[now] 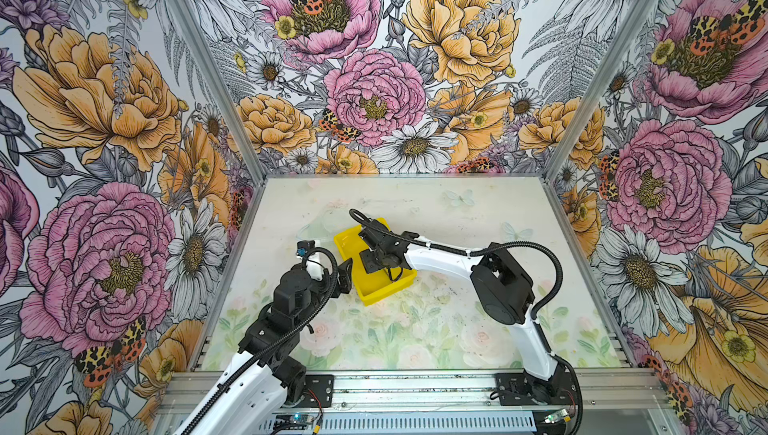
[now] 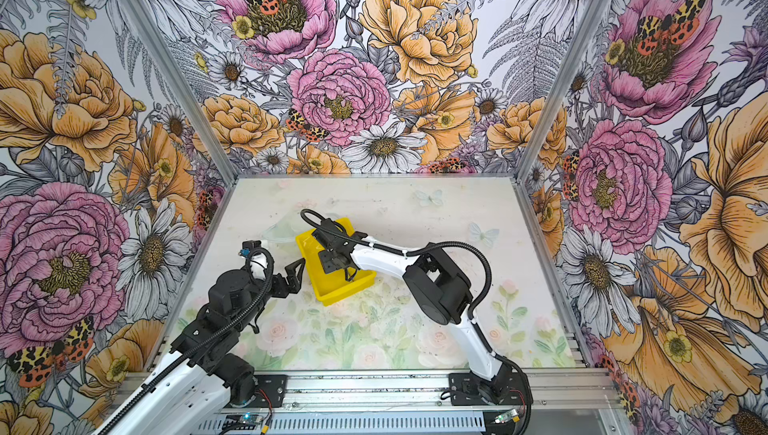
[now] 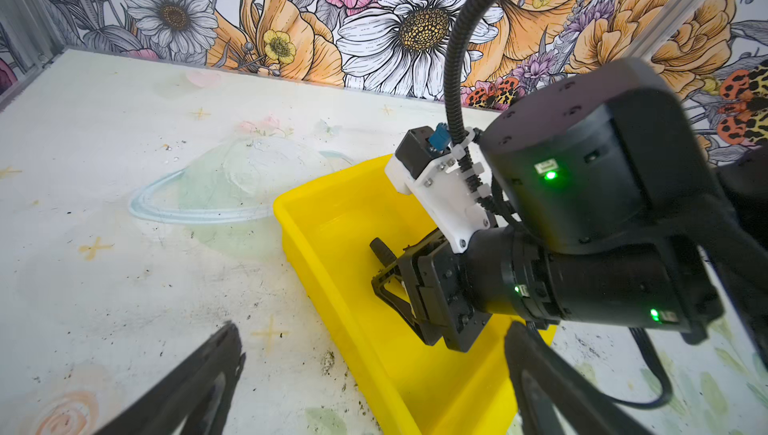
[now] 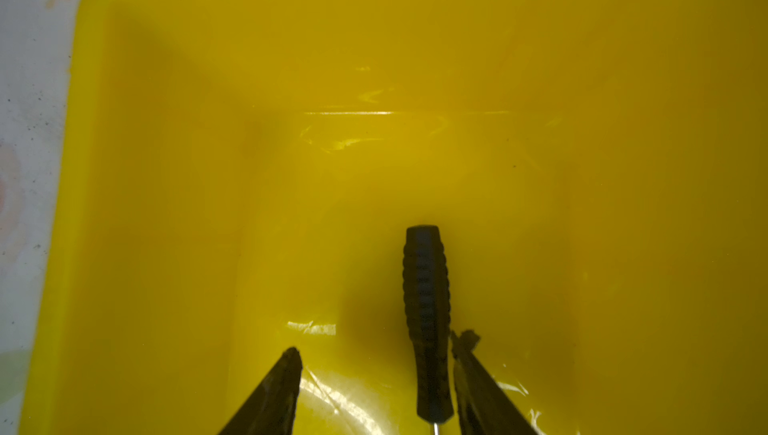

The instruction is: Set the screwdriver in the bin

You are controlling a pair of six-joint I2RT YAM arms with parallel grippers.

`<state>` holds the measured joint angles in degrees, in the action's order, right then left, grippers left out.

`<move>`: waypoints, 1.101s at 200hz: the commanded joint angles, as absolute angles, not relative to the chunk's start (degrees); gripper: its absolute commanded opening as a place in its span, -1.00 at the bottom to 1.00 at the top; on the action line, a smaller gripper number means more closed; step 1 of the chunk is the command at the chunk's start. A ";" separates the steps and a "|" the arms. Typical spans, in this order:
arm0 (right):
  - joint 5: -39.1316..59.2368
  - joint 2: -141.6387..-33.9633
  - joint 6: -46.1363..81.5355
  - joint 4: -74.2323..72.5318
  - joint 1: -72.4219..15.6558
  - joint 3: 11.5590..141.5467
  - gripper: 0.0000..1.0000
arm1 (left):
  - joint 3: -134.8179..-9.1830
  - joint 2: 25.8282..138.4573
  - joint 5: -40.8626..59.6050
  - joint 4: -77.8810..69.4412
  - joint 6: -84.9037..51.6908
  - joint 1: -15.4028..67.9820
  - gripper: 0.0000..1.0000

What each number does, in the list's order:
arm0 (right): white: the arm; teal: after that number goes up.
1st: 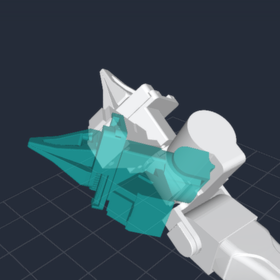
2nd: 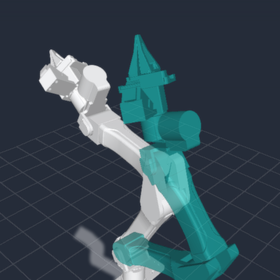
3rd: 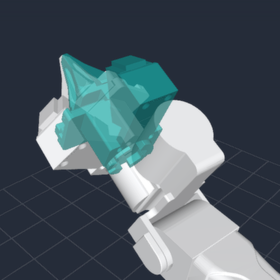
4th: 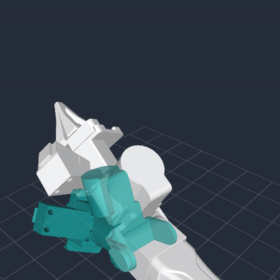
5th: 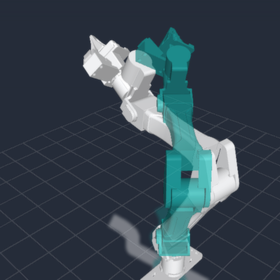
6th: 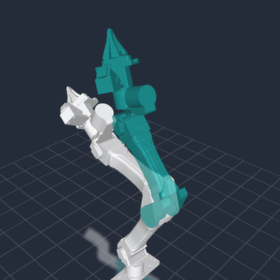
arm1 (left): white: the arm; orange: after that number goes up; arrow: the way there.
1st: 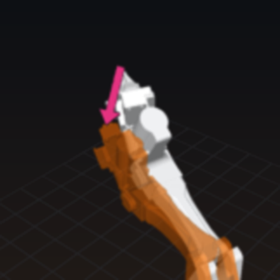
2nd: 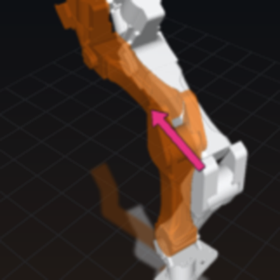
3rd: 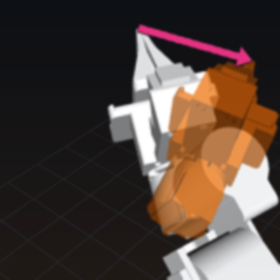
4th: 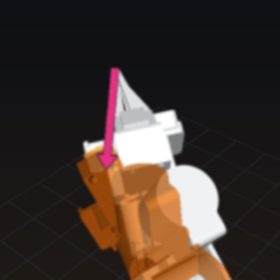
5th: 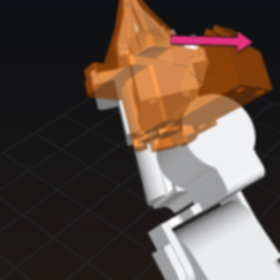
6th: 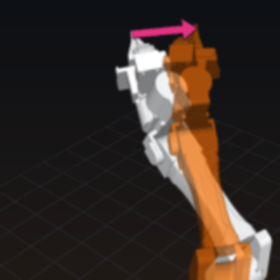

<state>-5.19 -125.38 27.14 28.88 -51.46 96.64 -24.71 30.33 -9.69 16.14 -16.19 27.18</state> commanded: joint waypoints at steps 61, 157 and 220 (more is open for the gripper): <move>-10.04 -117.15 28.71 28.13 -51.86 94.24 0.41 | -23.91 29.44 -14.09 16.59 -18.58 26.72 0.97; -24.60 -93.49 32.61 28.37 -53.16 75.35 0.99 | -24.67 33.47 -13.64 14.24 -18.90 26.10 0.97; -33.95 -70.17 35.50 28.30 -51.07 56.67 0.99 | -24.35 33.80 -9.67 12.81 -16.82 22.31 0.97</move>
<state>-27.46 -77.21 33.56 28.12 -52.38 61.47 -24.62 34.81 -12.40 15.77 -18.04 23.75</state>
